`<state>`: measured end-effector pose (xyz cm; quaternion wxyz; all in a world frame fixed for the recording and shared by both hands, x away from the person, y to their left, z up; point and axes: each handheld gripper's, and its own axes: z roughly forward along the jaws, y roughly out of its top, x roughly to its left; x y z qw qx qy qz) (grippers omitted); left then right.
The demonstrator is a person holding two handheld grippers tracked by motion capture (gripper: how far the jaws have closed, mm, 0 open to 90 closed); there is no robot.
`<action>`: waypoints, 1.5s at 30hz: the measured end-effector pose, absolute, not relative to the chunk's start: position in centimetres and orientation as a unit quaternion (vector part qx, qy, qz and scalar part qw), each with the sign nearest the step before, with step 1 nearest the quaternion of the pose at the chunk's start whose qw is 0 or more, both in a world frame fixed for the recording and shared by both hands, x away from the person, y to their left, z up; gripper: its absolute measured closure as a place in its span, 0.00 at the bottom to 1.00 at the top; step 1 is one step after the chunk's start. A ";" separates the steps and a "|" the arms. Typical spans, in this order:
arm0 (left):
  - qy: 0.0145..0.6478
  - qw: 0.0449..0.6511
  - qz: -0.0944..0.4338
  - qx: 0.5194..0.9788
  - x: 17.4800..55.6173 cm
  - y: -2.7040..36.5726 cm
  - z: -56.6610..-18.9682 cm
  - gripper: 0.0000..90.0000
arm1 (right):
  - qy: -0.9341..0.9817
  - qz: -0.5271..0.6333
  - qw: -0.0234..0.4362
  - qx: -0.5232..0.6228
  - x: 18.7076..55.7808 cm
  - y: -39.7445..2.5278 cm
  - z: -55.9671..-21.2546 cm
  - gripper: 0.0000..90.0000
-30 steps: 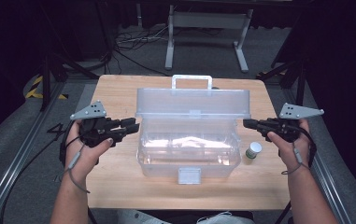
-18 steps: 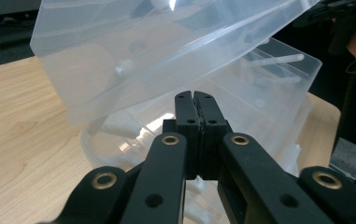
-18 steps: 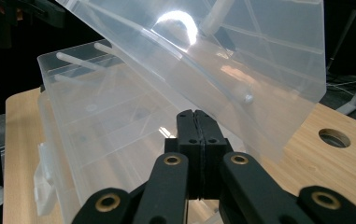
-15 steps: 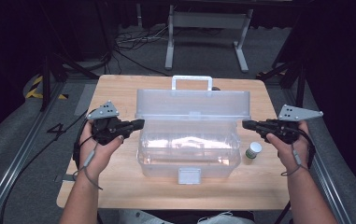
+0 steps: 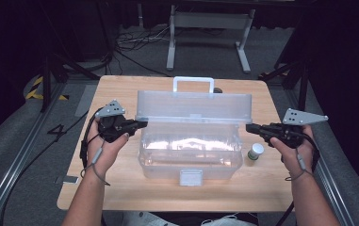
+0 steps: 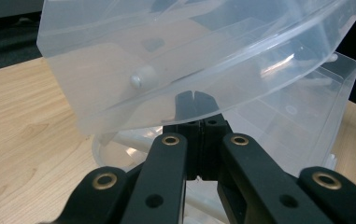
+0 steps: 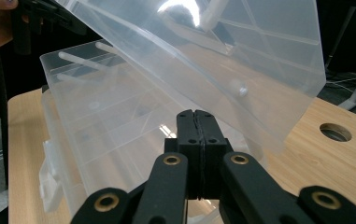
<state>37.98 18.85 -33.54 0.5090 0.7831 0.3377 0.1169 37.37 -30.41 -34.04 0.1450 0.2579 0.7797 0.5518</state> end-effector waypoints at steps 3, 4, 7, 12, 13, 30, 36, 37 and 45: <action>0.339 0.510 0.115 0.783 38.0 18.9 -33.5 1.00 | 0.779 0.553 0.141 0.258 37.2 -30.5 -34.0 0.99; 0.339 0.509 0.116 0.783 38.0 18.9 -33.5 1.00 | 0.779 0.552 0.145 0.260 37.1 -30.5 -34.0 0.96; 0.338 0.509 0.118 0.782 38.1 18.9 -33.4 1.00 | 0.781 0.547 0.150 0.263 37.0 -30.5 -34.1 0.93; 0.340 0.510 0.117 0.782 38.3 18.8 -33.3 1.00 | 0.779 0.532 0.176 0.281 36.6 -30.6 -34.1 0.89; 0.340 0.510 0.117 0.782 38.4 18.9 -33.2 1.00 | 0.776 0.532 0.180 0.287 36.5 -30.6 -34.1 0.86; 0.338 0.515 0.113 0.780 38.6 18.7 -33.0 1.00 | 0.731 0.534 0.254 0.340 36.9 -28.3 -34.0 0.61; 0.338 0.514 0.112 0.780 38.6 18.7 -33.0 1.00 | 0.726 0.530 0.275 0.342 37.3 -27.1 -34.1 0.59; 0.338 0.514 0.113 0.780 38.6 18.7 -33.0 1.00 | 0.726 0.529 0.276 0.343 37.4 -27.0 -34.1 0.59; 0.339 0.512 0.111 0.781 38.4 18.7 -33.1 1.00 | 0.716 0.527 0.294 0.351 37.8 -26.5 -34.3 0.58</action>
